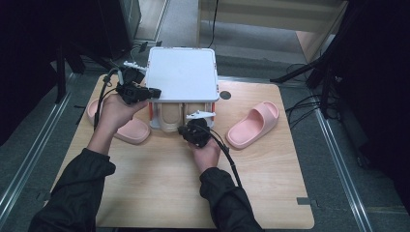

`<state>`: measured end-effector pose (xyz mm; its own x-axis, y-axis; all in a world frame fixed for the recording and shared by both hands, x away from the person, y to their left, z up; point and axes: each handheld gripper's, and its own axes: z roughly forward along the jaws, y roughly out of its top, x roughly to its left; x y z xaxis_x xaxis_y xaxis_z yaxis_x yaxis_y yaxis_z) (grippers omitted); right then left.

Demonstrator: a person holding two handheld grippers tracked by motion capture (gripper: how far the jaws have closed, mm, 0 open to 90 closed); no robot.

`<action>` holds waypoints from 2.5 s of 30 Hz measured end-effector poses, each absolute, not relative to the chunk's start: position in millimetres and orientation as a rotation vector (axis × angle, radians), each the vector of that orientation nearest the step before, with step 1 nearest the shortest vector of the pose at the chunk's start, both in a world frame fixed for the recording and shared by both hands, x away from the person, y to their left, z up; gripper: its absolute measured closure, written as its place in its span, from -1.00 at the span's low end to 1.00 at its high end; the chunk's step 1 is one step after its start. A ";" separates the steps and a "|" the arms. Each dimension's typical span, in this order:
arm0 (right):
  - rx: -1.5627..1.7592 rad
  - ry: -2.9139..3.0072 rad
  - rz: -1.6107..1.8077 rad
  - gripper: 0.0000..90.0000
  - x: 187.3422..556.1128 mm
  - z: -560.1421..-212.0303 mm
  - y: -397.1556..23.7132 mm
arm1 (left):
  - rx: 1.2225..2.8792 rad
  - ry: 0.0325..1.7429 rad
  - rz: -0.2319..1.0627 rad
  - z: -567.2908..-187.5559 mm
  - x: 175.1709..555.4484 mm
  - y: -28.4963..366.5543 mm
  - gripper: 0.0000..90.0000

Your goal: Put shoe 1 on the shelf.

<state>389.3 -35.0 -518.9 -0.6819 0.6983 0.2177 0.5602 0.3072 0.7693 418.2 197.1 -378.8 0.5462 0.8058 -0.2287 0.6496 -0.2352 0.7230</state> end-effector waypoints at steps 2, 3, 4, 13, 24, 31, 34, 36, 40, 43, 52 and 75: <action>1.148 2.428 1.316 0.90 380.1 -513.2 -41.9 | 1.954 1.181 0.207 -378.4 418.3 197.3 0.65; 1.135 2.437 1.317 0.89 377.2 -512.0 -44.5 | 1.959 1.188 0.208 -377.1 417.4 197.1 0.59; 1.128 2.448 1.315 0.87 373.5 -510.8 -46.7 | 1.953 1.191 0.204 -376.0 416.3 197.2 0.55; 1.011 2.541 1.334 0.60 331.9 -500.1 -64.5 | 1.946 1.176 0.148 -364.6 396.9 208.7 0.05; 0.968 2.588 1.367 0.17 310.8 -474.9 -111.9 | 1.982 1.185 0.215 -363.8 359.6 220.5 -0.02; 0.919 2.593 1.358 0.06 305.6 -472.0 -133.1 | 1.935 1.215 0.273 -372.3 339.9 237.8 -0.01; 0.975 2.598 1.416 0.00 308.3 -467.9 -140.4 | 1.895 1.223 0.306 -375.8 330.2 247.2 -0.01; 0.992 2.602 1.425 -0.03 308.7 -464.7 -143.9 | 1.877 1.232 0.316 -378.4 325.0 252.0 -0.01; 0.995 2.582 1.419 -0.03 309.3 -461.5 -152.4 | 1.860 1.259 0.331 -387.0 317.3 260.7 0.00; 1.007 2.560 1.418 -0.02 310.8 -461.6 -159.0 | 1.856 1.284 0.338 -397.2 315.3 266.8 0.00; 0.972 2.581 1.399 -0.10 317.3 -467.4 -161.3 | 1.904 1.331 0.341 -423.6 321.0 274.7 0.00; 0.983 2.599 1.348 -0.07 325.6 -476.5 -155.3 | 1.906 1.522 0.365 -466.0 343.8 312.6 0.00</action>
